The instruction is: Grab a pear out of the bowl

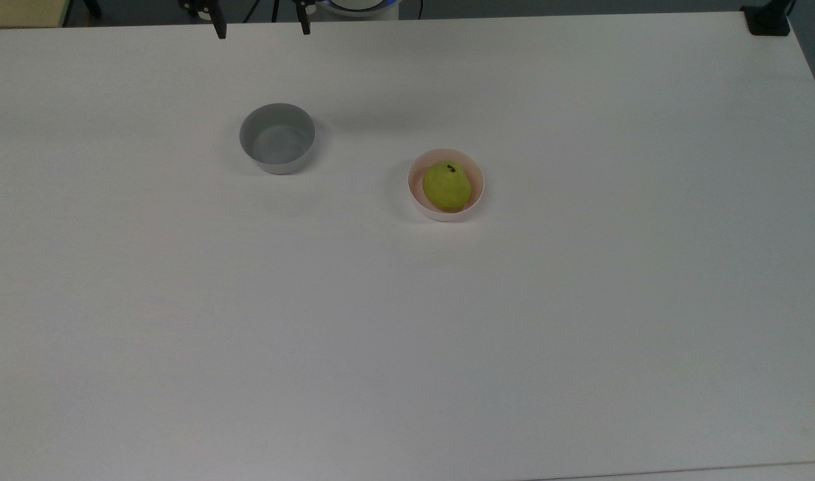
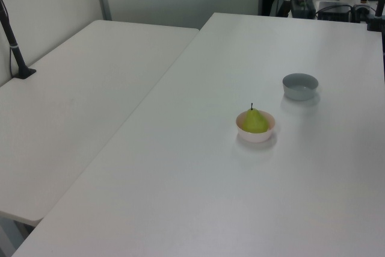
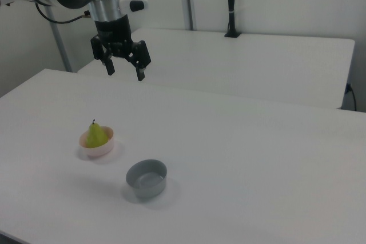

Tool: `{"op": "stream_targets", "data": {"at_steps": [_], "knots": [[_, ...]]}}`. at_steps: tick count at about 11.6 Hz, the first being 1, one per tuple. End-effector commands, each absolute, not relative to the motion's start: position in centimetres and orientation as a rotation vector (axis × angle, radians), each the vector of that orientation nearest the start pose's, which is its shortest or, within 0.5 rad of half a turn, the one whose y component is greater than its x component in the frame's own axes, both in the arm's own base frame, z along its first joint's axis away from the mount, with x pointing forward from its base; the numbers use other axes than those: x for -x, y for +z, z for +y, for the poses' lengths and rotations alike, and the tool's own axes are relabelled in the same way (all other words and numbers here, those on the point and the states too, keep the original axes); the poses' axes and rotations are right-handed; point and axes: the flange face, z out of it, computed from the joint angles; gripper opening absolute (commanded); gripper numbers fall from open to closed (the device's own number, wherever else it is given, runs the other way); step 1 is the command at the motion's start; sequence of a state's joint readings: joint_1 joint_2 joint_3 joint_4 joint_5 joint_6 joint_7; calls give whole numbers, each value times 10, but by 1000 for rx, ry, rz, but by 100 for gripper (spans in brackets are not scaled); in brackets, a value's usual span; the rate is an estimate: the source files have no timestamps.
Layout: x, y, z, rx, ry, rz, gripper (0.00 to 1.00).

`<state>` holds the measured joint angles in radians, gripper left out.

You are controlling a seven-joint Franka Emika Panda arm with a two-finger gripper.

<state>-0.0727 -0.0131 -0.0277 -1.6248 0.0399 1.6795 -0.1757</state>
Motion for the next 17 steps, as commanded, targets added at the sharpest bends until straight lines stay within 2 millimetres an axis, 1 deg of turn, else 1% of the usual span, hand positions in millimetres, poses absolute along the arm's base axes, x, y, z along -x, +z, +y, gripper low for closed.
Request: {"op": "stream_targets", "data": {"at_steps": [1,6,9,10,12,13,14,15,17], "knots": [[-558,616,-46,3091,-137,-149,100],[-558,616,-47,3090,-137,-147,100],[-556,614,-44,3090,-118,-187,100],[-556,609,-42,3090,-105,-263,100],[-555,595,-38,3055,-63,-526,100],[-556,590,-27,3039,-51,-615,100],[-556,583,-12,3031,-38,-657,100],[-556,574,9,3018,-15,-707,100],[-554,560,35,3010,14,-731,100]]}}
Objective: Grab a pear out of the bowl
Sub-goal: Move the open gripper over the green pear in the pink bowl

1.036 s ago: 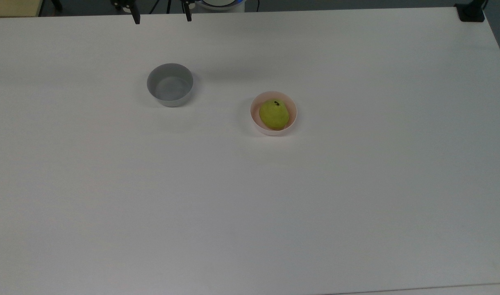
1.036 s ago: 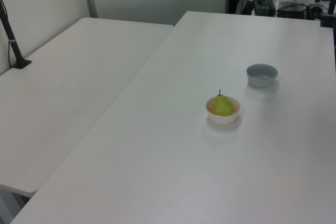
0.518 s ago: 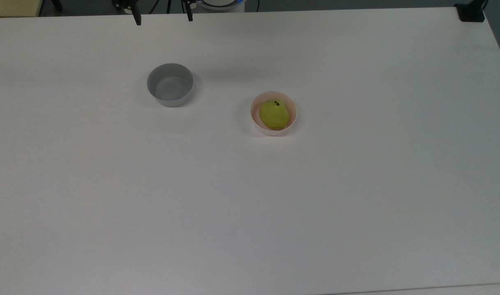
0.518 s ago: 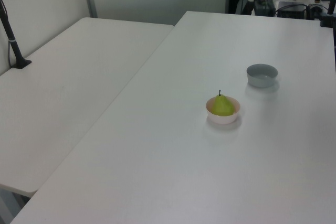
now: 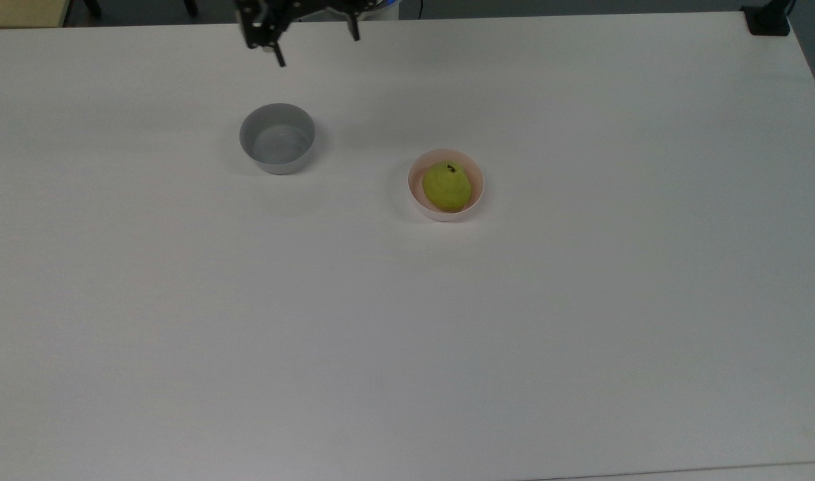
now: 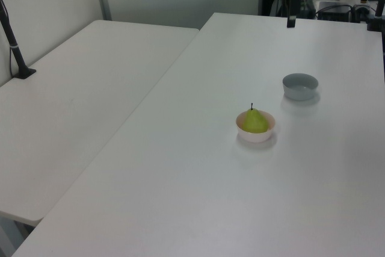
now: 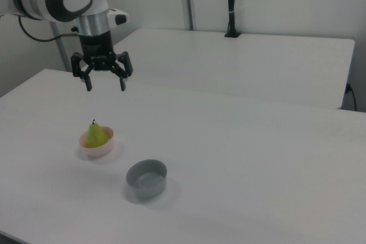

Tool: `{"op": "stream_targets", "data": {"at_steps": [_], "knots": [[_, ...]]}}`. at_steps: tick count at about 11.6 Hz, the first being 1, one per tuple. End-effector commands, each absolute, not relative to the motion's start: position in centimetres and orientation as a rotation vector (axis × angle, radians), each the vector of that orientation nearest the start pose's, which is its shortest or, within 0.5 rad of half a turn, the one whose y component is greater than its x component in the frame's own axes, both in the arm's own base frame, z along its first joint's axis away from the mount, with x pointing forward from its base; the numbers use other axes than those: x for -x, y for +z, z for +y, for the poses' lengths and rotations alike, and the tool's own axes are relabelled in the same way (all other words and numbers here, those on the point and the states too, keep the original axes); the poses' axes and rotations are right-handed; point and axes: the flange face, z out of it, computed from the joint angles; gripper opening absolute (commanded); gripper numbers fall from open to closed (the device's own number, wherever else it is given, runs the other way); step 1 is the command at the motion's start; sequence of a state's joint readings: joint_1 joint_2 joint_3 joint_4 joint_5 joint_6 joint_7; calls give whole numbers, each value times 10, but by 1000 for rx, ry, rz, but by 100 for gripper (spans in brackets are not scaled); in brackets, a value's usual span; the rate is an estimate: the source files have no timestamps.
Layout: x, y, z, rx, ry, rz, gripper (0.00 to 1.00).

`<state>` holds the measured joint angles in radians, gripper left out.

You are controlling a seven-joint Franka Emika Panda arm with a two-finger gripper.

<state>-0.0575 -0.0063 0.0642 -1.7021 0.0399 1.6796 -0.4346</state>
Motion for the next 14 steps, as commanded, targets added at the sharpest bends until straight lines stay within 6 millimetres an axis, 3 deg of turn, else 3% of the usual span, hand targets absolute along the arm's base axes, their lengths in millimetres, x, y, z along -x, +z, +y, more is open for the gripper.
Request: {"op": "stream_targets", "data": {"at_steps": [1,6,10,14], "knots": [[-553,552,63,3024,35,-673,100],[-569,478,130,3046,60,-565,100],[-570,423,149,3037,17,-572,100],[-583,388,158,3021,-7,-581,100]]}}
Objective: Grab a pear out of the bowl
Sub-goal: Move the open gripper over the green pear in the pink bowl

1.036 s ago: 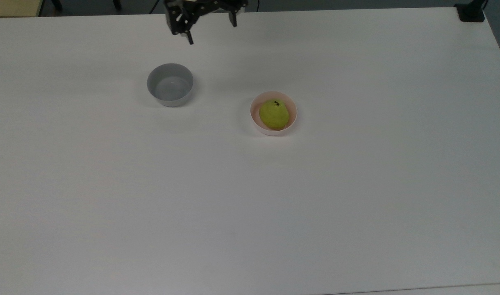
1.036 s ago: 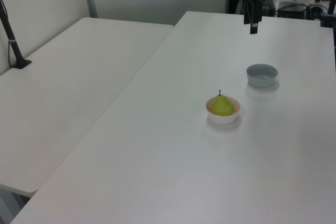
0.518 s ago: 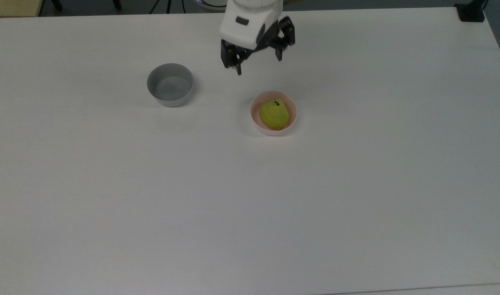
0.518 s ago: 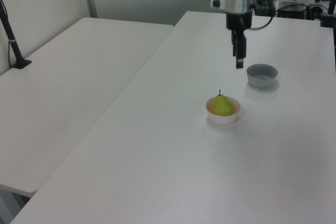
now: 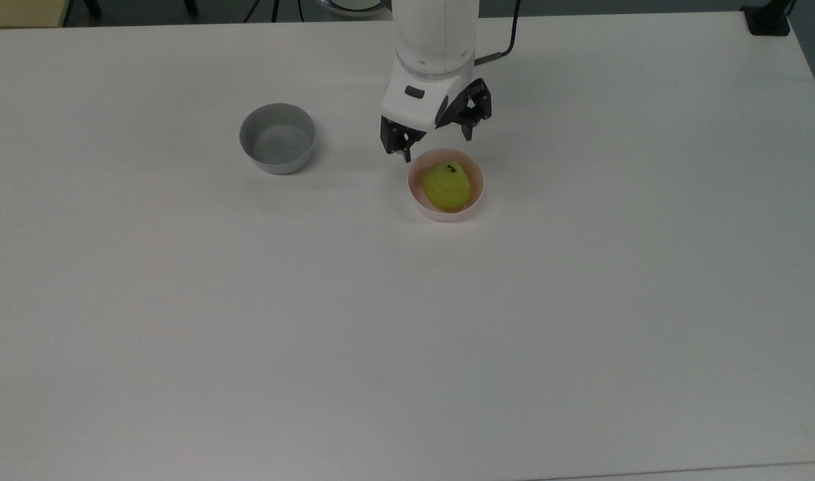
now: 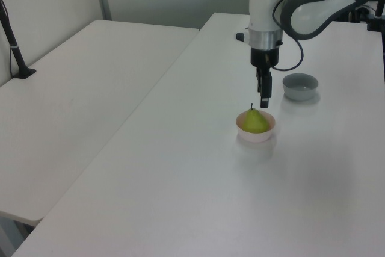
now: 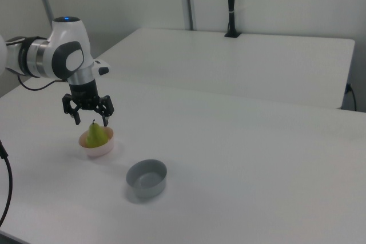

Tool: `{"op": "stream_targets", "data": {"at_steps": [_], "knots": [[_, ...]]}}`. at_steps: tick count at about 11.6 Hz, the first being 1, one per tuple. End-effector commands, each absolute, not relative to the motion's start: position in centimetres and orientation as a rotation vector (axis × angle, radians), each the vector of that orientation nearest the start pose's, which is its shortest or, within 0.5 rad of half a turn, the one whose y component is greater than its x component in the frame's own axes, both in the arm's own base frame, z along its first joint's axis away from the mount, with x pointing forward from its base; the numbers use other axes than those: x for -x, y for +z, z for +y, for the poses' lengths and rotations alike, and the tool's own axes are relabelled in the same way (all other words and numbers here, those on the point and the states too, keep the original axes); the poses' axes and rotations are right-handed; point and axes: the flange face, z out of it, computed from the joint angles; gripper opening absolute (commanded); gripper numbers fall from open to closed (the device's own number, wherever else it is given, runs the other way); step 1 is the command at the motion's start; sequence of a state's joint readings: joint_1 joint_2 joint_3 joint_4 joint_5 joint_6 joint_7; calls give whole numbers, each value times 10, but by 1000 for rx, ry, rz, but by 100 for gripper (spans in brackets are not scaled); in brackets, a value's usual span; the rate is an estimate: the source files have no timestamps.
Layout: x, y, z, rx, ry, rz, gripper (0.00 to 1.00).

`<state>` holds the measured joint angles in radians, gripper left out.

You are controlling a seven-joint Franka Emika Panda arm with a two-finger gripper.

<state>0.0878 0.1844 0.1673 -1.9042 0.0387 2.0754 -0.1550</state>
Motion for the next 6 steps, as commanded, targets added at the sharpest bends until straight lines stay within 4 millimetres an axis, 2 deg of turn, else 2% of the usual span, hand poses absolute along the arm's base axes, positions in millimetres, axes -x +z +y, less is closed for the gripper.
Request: {"op": "stream_targets", "data": {"at_steps": [1,3,5,6], "knots": [[-583,382,165,3016,-7,-596,100],[-584,367,167,3015,21,-601,100],[-585,362,166,3016,33,-601,100],[-586,356,172,3016,33,-620,100]]}}
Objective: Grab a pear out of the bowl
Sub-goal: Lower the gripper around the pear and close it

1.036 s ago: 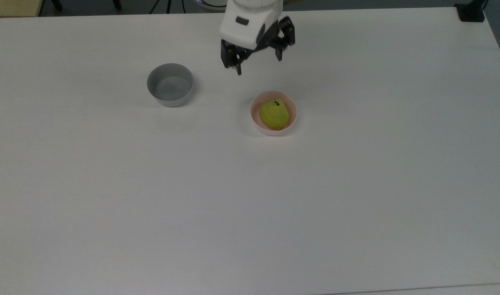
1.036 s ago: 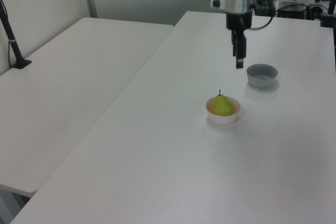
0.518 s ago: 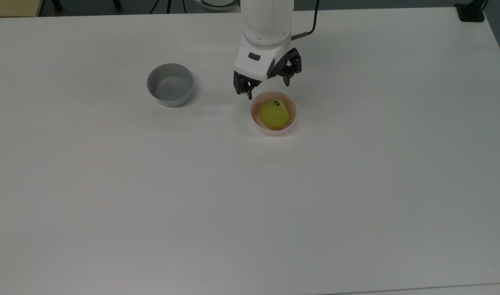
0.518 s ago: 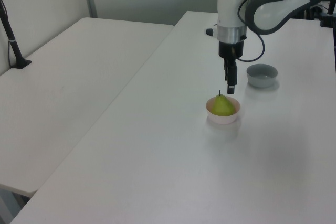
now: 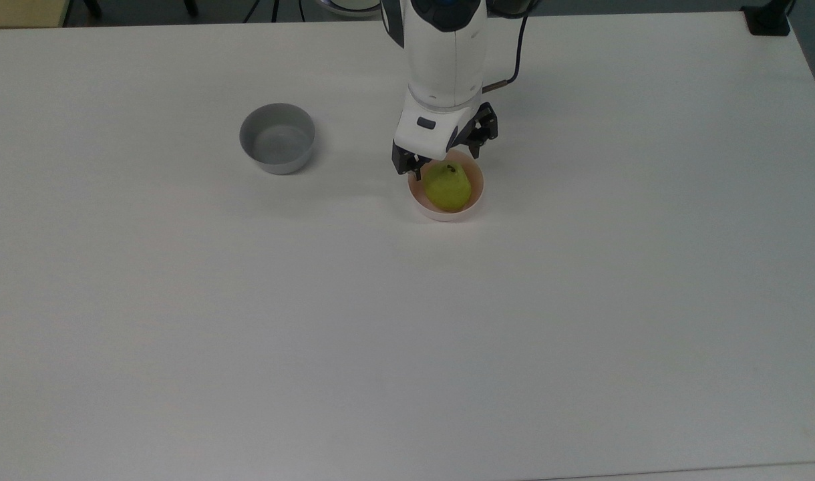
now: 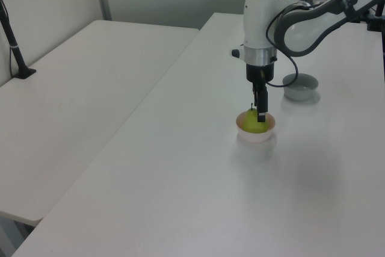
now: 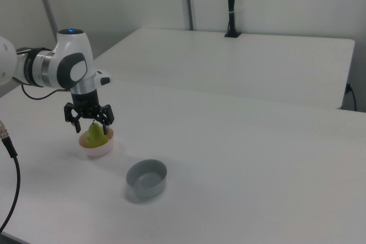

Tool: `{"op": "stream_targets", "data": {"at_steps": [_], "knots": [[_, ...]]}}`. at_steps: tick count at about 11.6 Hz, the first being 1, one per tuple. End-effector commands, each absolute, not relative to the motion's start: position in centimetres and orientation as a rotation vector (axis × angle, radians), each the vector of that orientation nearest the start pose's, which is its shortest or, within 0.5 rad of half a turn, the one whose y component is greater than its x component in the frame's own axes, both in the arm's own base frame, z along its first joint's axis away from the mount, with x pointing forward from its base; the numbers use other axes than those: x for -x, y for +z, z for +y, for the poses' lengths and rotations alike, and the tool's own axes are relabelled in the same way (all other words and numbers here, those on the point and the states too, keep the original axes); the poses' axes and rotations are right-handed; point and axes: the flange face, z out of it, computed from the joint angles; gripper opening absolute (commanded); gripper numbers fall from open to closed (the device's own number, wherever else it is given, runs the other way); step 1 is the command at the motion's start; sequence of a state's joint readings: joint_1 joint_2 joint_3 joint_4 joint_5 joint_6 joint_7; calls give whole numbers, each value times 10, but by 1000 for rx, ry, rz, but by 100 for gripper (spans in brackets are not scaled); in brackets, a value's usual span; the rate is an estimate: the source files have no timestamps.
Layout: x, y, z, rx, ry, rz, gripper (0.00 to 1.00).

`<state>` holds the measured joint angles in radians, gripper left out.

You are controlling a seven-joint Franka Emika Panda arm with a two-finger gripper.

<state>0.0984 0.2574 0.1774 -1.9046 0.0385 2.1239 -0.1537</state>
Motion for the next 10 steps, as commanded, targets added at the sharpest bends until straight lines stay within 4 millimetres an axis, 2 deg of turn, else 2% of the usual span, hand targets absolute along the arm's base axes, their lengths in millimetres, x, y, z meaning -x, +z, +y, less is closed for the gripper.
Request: {"op": "stream_targets", "data": {"at_steps": [1,2,3,5,6,7,8,10], "knots": [[-588,353,175,3014,0,-627,100],[-589,346,175,3016,8,-633,98],[-590,344,175,3021,2,-639,84],[-590,345,177,3021,-5,-648,47],[-590,345,177,3020,-7,-648,22],[-590,345,174,3022,-3,-641,4],[-590,346,173,3023,2,-639,0],[-591,355,169,3027,-15,-631,0]]}}
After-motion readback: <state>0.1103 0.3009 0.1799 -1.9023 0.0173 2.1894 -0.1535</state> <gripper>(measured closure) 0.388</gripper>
